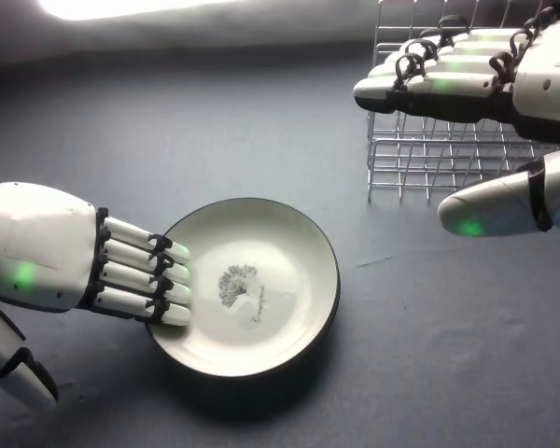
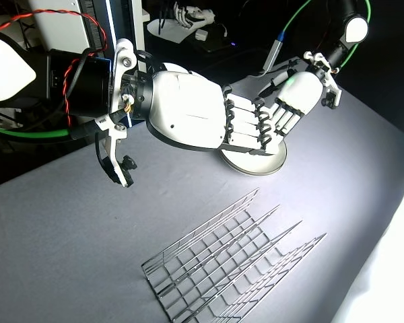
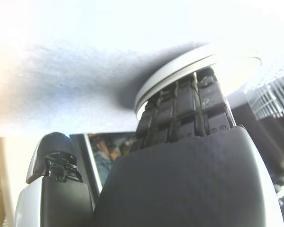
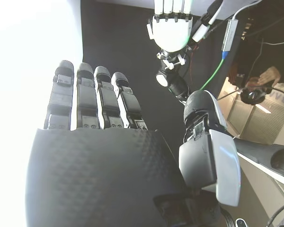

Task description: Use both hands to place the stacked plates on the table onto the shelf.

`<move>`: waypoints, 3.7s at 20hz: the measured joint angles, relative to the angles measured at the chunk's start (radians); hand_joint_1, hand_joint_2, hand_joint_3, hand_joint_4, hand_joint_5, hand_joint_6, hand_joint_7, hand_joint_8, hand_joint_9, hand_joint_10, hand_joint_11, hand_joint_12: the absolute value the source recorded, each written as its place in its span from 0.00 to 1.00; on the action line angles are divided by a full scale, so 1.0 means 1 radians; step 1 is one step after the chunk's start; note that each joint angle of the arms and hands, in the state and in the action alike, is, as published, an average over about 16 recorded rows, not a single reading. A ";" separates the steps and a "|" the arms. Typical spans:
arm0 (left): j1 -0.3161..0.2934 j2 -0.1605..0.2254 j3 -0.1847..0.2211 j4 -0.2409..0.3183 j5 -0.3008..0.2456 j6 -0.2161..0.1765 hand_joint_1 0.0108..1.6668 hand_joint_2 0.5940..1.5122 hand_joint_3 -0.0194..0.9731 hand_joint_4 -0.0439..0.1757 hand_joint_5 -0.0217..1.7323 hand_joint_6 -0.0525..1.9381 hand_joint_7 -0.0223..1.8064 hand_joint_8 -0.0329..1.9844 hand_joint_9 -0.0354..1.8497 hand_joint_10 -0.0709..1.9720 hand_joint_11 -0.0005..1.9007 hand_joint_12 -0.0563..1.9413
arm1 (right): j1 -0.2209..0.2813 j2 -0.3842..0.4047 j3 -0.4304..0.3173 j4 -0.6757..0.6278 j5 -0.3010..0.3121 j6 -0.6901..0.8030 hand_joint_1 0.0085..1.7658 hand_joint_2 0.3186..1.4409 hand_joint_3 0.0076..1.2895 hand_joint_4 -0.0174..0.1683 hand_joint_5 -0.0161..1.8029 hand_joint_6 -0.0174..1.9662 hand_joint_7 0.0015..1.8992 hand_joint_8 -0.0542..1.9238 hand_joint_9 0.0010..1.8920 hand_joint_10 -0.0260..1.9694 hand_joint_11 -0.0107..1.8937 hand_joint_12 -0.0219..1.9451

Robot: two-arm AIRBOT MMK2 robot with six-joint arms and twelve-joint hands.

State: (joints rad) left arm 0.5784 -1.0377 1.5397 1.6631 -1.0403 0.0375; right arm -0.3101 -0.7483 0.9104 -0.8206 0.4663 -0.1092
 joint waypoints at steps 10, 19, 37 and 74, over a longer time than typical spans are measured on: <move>0.050 -0.021 -0.027 -0.052 0.026 0.034 0.00 0.56 0.04 0.17 0.01 0.02 0.01 0.01 0.02 0.03 0.01 0.02 | -0.008 0.000 0.000 0.000 0.004 0.000 0.01 0.80 0.01 0.08 0.02 0.02 0.01 0.03 0.01 0.02 0.02 0.01; 0.063 -0.056 -0.093 -0.116 0.080 0.052 0.00 0.56 0.04 0.17 0.01 0.01 0.00 0.01 0.02 0.03 0.01 0.02 | -0.027 -0.006 0.000 0.000 0.012 -0.001 0.01 0.81 0.01 0.08 0.02 0.02 0.01 0.03 0.01 0.02 0.02 0.01; 0.047 -0.110 -0.119 -0.171 0.115 0.053 0.00 0.56 0.04 0.17 0.01 0.01 0.00 0.00 0.01 0.02 0.01 0.02 | -0.137 -0.129 0.076 -0.007 0.037 -0.012 0.65 0.62 0.01 0.08 0.02 0.02 0.01 0.03 0.01 0.02 0.02 0.08; 0.051 -0.093 -0.125 -0.263 0.117 0.010 0.00 0.56 0.04 0.19 0.01 0.02 0.00 0.00 0.01 0.02 0.01 0.02 | -0.211 -0.177 0.216 -0.199 0.458 -0.011 0.72 0.59 0.01 0.08 0.02 0.02 0.01 0.03 0.01 0.02 0.01 0.21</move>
State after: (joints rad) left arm 0.6298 -1.1303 1.4150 1.4002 -0.9235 0.0475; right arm -0.5215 -0.9249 1.1268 -1.0192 0.9242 -0.1205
